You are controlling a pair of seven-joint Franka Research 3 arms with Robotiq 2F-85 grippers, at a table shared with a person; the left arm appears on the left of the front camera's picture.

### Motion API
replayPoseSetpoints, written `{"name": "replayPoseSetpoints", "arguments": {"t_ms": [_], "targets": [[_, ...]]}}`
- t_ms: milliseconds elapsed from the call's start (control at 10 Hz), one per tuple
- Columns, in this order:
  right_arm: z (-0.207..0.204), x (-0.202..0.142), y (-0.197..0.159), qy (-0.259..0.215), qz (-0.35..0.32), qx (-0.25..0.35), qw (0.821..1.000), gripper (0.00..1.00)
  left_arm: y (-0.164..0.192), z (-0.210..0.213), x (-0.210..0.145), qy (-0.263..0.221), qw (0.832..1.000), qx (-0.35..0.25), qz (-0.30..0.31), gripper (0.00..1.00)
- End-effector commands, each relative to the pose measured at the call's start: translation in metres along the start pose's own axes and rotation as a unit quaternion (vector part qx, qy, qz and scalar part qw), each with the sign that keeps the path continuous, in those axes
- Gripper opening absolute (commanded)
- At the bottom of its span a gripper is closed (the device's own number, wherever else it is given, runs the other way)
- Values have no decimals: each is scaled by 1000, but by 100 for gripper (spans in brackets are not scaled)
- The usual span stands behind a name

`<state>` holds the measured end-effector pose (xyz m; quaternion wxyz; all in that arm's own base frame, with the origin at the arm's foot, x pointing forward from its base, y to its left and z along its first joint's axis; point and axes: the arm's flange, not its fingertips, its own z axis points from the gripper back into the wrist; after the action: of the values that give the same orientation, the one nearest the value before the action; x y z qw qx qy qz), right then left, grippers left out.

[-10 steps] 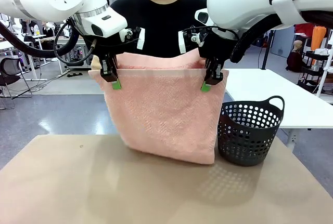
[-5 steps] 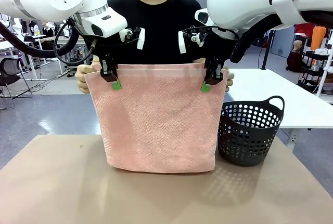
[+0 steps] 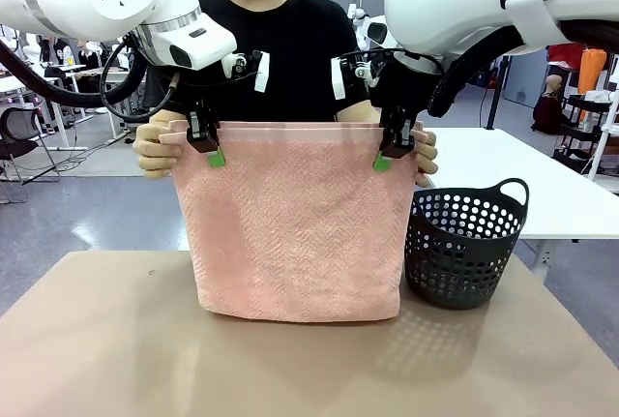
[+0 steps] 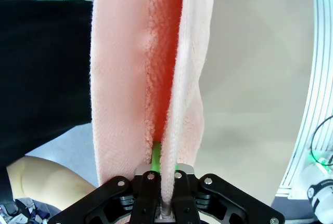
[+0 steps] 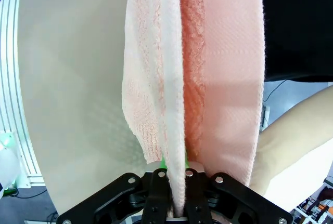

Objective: Fold the towel.
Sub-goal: Release the end of the 100 cm Hotel Towel you were holding and grab the top end of the folded side.

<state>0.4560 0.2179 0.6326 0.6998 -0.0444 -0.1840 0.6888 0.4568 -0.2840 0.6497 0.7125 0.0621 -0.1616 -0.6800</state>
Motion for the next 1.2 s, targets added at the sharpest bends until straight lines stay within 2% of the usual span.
{"name": "replayPoseSetpoints", "arguments": {"t_ms": [0,500,600,700,800,900,1000,1100], "targets": [[0,-1,0,1,1,-1,1000,0,0,1,-1,0,1000,1,1,0],[0,-1,0,1,1,-1,1000,0,0,0,0,0,1000,0,0,2],[0,0,0,0,0,0,1000,19,1,0,-1,-3,1000,-1,7,41],[0,-3,-1,-4,-2,1,1000,43,2,1,0,16,1000,12,9,43],[2,-5,-1,-13,-3,-3,1000,60,2,4,2,20,1000,18,6,81],[4,-7,-1,-18,-3,-6,1000,85,4,7,4,23,1000,17,11,82],[5,-7,0,-17,-2,-8,1000,100,5,12,5,30,999,27,11,100],[7,-8,2,-15,4,-11,1000,100,4,16,4,28,999,40,15,65]]}}
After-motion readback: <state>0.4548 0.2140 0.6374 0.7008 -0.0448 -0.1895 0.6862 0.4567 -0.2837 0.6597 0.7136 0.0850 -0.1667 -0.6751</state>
